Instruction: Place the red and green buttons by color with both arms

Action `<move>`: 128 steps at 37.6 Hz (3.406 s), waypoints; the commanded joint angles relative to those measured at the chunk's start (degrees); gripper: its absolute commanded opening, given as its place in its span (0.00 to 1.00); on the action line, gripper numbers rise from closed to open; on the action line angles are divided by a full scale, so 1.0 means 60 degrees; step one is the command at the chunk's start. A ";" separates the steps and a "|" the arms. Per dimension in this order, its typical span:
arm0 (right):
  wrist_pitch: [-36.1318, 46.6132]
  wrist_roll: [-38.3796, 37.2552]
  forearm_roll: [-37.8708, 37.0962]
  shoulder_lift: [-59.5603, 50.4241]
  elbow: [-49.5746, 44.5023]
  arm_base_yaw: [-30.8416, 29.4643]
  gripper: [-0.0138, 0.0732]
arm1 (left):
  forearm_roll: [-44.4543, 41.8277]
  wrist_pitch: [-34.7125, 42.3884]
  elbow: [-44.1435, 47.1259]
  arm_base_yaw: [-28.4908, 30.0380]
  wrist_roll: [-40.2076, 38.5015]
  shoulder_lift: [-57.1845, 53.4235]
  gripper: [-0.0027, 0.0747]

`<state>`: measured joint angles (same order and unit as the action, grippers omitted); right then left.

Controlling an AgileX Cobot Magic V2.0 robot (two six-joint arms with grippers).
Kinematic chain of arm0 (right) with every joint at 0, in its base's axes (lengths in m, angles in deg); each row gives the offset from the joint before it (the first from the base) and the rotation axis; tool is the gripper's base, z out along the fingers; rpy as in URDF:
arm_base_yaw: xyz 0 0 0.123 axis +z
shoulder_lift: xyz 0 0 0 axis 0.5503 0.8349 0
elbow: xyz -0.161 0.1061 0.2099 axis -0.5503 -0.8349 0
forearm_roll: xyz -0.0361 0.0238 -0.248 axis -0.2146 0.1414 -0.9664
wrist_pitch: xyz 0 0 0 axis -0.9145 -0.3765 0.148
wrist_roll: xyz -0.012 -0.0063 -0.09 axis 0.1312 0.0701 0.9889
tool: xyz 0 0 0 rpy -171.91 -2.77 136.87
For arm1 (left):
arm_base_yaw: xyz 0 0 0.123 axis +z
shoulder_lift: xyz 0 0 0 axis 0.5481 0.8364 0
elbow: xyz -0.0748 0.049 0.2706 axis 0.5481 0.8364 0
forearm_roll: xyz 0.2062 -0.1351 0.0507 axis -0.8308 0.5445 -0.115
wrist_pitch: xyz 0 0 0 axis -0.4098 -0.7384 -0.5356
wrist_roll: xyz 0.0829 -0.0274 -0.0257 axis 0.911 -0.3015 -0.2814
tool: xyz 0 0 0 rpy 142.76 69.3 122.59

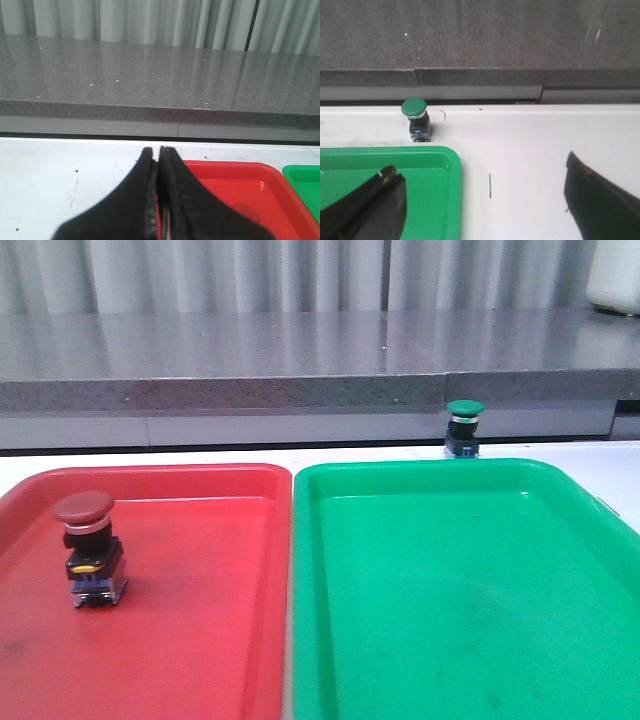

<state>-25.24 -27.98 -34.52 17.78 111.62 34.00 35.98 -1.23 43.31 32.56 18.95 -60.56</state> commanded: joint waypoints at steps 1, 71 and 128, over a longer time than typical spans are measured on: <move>0.0800 0.0004 -0.0038 0.1036 0.1017 -0.0018 0.91 | 0.0112 0.0702 -0.0212 0.0009 -0.0063 0.0121 0.01; -0.4178 -0.1247 -0.0041 0.9641 1.0611 0.1730 0.37 | 0.0112 0.0702 -0.0212 0.0009 -0.0063 0.0121 0.01; -0.1224 -0.1247 0.0216 0.5258 0.1954 0.4104 0.55 | 0.0112 0.0702 -0.0212 0.0009 -0.0063 0.0121 0.01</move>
<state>-34.90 -35.53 -33.48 51.33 122.08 58.58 35.98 -1.33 43.56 32.56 18.95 -60.56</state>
